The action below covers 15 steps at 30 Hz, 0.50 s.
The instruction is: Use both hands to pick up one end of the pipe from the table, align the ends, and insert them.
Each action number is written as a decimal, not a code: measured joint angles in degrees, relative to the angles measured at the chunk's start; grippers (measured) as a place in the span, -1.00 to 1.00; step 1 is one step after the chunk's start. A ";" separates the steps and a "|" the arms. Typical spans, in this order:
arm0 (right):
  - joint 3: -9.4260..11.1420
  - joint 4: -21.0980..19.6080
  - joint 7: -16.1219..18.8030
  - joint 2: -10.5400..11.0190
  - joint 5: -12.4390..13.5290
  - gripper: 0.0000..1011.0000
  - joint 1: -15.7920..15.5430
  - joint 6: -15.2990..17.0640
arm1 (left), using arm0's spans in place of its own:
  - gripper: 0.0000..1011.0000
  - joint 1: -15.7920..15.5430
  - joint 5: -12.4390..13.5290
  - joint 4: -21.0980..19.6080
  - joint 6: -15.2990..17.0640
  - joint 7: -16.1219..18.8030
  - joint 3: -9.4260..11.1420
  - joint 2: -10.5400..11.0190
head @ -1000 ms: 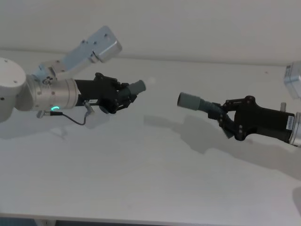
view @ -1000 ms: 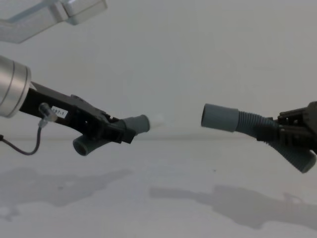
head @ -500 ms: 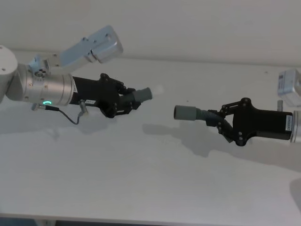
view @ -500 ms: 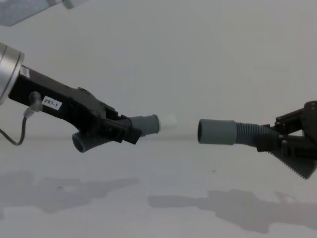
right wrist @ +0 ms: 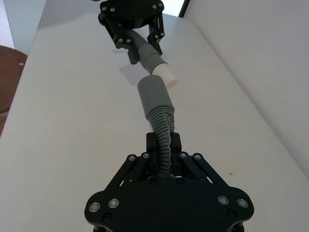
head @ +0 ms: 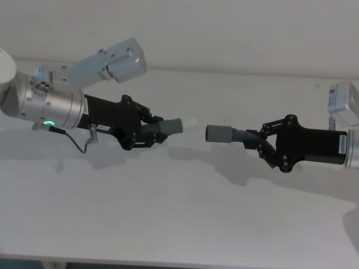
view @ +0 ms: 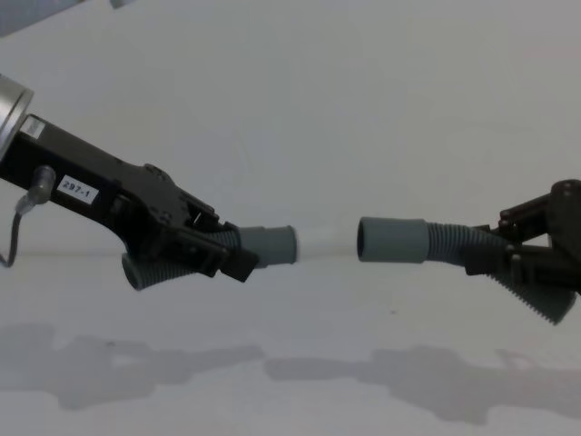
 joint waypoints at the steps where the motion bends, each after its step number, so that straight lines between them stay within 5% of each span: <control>1: -0.01 -0.02 0.02 0.02 0.17 -0.69 0.01 0.05 | -0.30 -0.24 -0.06 -0.01 -0.09 -0.41 0.28 0.16; 15: -0.24 -0.44 0.66 0.46 2.39 -0.69 -0.09 1.35 | -0.30 -1.64 -0.57 -0.18 -0.61 -2.89 2.02 0.81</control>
